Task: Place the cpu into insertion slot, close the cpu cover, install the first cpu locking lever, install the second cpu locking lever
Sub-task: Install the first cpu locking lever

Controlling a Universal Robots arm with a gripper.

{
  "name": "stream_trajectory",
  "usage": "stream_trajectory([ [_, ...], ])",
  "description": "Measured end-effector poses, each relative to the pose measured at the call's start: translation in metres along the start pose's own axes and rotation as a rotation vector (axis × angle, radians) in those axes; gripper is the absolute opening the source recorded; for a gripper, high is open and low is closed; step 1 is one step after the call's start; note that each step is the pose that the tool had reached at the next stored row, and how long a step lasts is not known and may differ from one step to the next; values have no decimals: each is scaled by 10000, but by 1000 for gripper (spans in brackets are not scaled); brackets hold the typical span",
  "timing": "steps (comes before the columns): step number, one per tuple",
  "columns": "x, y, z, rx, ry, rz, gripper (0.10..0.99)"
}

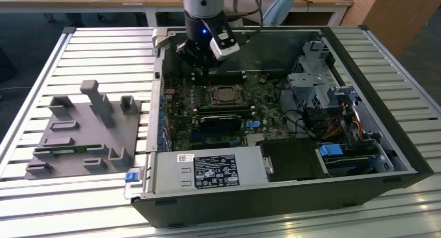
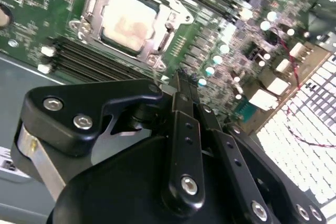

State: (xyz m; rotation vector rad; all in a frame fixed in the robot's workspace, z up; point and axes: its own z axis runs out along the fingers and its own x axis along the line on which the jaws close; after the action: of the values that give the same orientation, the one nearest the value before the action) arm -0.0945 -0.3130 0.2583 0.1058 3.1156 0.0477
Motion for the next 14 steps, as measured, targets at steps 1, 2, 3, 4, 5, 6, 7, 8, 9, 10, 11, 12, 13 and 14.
stream_trajectory([
  [1, 22, -2, 1, -11, -7, -2, 106],
  [2, 32, -2, 4, -17, -12, -2, 106],
  [3, 39, -1, 4, -18, -13, -2, 106],
  [4, 45, 1, 5, -17, -14, -3, 106],
  [5, 52, 3, 6, -16, -13, -3, 106],
  [6, 62, 5, 7, -16, -15, -3, 106],
  [7, 72, 8, 10, -17, -17, -4, 106],
  [8, 80, 13, 13, -17, -18, -3, 106],
  [9, 87, 18, 15, -18, -18, -3, 106],
  [10, 91, 24, 16, -22, -16, -9, 106],
  [11, 92, 35, 18, -23, -16, -18, 106],
  [12, 94, 48, 20, -24, -16, -25, 106],
  [13, 96, 64, 22, -24, -16, -31, 106],
  [14, 98, 81, 24, -24, -16, -36, 106],
])
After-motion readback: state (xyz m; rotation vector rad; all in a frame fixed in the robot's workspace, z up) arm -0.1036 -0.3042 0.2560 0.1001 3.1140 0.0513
